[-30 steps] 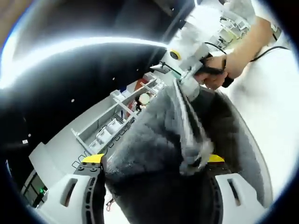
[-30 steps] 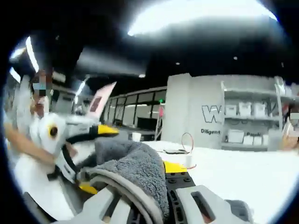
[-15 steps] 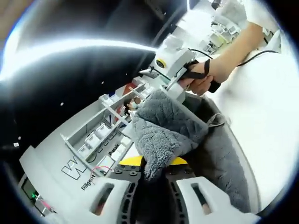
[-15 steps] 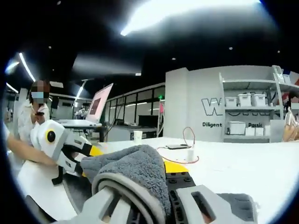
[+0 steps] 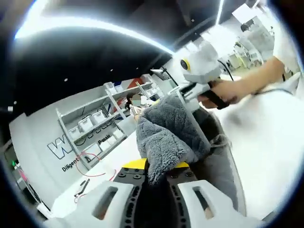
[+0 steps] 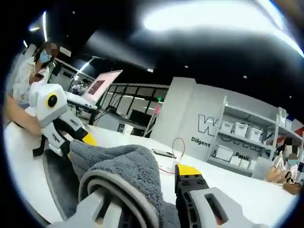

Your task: Open the folded towel by lifting each exposed corner and separating the folded layers until the towel lies flat within the target outline without major curled edges

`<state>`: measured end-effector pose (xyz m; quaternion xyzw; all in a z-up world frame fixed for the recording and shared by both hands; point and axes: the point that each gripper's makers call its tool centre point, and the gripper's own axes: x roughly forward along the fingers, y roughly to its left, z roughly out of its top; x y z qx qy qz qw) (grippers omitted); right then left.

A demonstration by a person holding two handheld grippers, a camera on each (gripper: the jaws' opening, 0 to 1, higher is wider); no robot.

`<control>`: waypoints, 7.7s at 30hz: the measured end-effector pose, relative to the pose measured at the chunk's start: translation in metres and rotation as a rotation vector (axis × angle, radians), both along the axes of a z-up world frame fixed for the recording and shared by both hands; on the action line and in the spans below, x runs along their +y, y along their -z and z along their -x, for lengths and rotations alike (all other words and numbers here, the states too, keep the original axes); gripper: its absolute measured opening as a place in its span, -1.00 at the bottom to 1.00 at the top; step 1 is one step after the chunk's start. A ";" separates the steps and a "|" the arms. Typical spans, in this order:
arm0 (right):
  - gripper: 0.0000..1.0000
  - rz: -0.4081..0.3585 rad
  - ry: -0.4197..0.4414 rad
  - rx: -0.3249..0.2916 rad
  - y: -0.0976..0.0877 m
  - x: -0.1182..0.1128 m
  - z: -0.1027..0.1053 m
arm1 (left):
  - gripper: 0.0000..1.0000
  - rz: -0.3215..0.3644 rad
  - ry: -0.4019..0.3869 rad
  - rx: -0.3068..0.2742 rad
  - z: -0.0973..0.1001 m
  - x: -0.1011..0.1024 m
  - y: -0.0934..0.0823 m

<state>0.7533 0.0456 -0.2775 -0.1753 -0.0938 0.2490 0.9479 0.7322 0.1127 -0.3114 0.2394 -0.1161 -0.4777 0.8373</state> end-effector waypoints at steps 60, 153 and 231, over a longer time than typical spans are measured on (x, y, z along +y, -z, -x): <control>-0.24 0.795 -0.207 -0.677 0.013 0.120 0.077 | -0.83 0.287 0.064 0.056 0.012 0.010 -0.042; -1.00 0.368 0.100 -0.605 -0.087 -0.006 0.045 | -0.85 0.166 0.069 0.170 0.018 -0.005 -0.015; -1.00 0.091 0.079 -0.537 -0.160 -0.089 0.069 | -0.90 0.134 -0.111 -0.214 0.052 0.070 -0.149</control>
